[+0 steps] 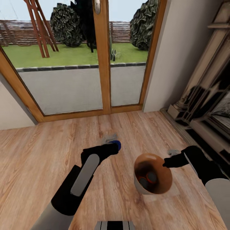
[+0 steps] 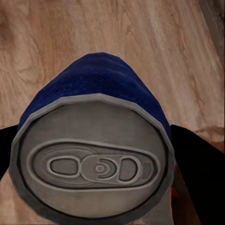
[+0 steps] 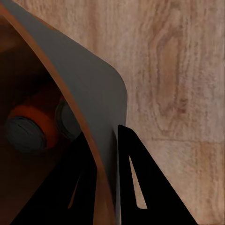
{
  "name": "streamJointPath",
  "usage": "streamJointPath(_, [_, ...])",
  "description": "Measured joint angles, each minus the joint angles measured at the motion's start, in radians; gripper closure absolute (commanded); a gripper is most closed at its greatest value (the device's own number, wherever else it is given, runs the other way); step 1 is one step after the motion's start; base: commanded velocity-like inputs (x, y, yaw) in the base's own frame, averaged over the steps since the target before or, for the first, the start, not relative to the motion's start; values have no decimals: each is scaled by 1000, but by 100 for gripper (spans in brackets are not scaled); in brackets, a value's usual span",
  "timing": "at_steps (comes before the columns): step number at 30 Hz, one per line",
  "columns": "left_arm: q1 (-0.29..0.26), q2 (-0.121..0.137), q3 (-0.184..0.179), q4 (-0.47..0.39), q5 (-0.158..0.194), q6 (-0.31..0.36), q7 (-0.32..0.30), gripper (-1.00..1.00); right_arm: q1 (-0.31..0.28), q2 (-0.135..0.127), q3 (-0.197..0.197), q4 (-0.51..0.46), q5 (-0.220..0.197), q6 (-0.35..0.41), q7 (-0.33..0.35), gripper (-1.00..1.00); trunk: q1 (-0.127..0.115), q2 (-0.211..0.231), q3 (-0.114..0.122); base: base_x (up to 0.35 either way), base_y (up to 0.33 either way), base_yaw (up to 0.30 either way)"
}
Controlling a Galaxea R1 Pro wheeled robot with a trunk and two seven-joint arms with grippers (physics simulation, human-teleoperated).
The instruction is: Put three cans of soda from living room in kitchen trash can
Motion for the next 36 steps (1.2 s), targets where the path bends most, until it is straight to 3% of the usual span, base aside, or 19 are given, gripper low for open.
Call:
streamJointPath(1, [-12, -5, -22, -15, 36, 5, 7, 100, 0, 12, -1, 3, -10, 3, -31, 100, 0, 0, 4, 0, 0, 0])
streamJointPath(2, [-30, -10, -51, -28, 116, 5, 13, 100, 0, 22, -1, 7, -9, 2, -63, 100, -1, 0, 8, 0, 0, 0])
streamJointPath(3, [-48, -12, -69, -35, 167, 8, 16, 100, 0, 28, -1, 11, 4, -1, -81, 100, -1, 1, 12, 0, 0, 0])
streamJointPath(6, [-65, -15, -83, -41, 260, 11, -2, 100, -1, 32, -1, 15, 39, -11, -97, 100, -3, 1, 23, 0, 0, 0])
streamJointPath(8, [-86, -11, -96, -42, 410, 19, -50, 100, -1, 33, -1, 17, 19, -5, -99, 100, -4, 2, 31, 0, 0, 0])
streamJointPath(10, [-91, -8, -123, -31, 431, 29, -57, 100, 0, 34, -1, 17, -7, 3, -96, 100, -3, 2, 31, 0, 0, 0])
streamJointPath(12, [-84, -6, -185, -3, 456, 27, -62, 100, 0, 38, -1, 17, 0, 0, -98, 100, -3, 2, 31, 0, 0, 0])
streamJointPath(14, [-69, -5, -275, 42, 466, 20, -66, 100, 1, 57, 1, 17, 40, -12, -102, 100, -3, 2, 31, 0, 0, 0])
streamJointPath(17, [-63, -8, -319, 108, 464, 15, -82, 100, 2, 83, 2, 15, 16, -4, -100, 100, -3, 2, 31, 0, 0, 0])
streamJointPath(20, [-61, -10, -333, 164, 458, 13, -119, 100, 3, 92, 1, 12, -20, 4, -97, 100, -3, 2, 31, 0, 0, 0])
streamJointPath(24, [-60, -11, -338, 235, 447, 6, -152, 100, 7, 96, 3, 6, 32, -9, -102, 100, -3, 2, 31, 0, 0, 0])
streamJointPath(27, [-60, -9, -339, 258, 444, -5, -157, 100, 8, 97, 2, 5, 12, -4, -99, 100, -3, 2, 31, 0, 0, 0])
streamJointPath(29, [-61, -10, -339, 309, 372, -34, -159, 100, 10, 97, 2, 3, -6, 1, -95, 100, -3, 2, 31, 0, 0, 0])
streamJointPath(31, [-61, -12, -339, 340, 334, -68, -178, 100, 11, 97, 2, 3, -1, -1, -95, 100, -3, 2, 31, 0, 0, 0])
streamJointPath(32, [-60, -13, -340, 348, 324, -78, -191, -100, 11, 97, 2, 3, 7, -3, -96, 100, -3, 2, 31, 0, 0, 0])
streamJointPath(33, [-60, -15, -343, 361, 307, -92, -214, -100, 12, 97, 3, 3, 14, -6, -97, 100, -3, 2, 31, 0, 0, 0])
streamJointPath(36, [-61, -15, -360, 363, 302, -94, -219, -100, 12, 97, 3, 3, 15, -6, -97, 100, -3, 2, 31, 0, 0, 0])
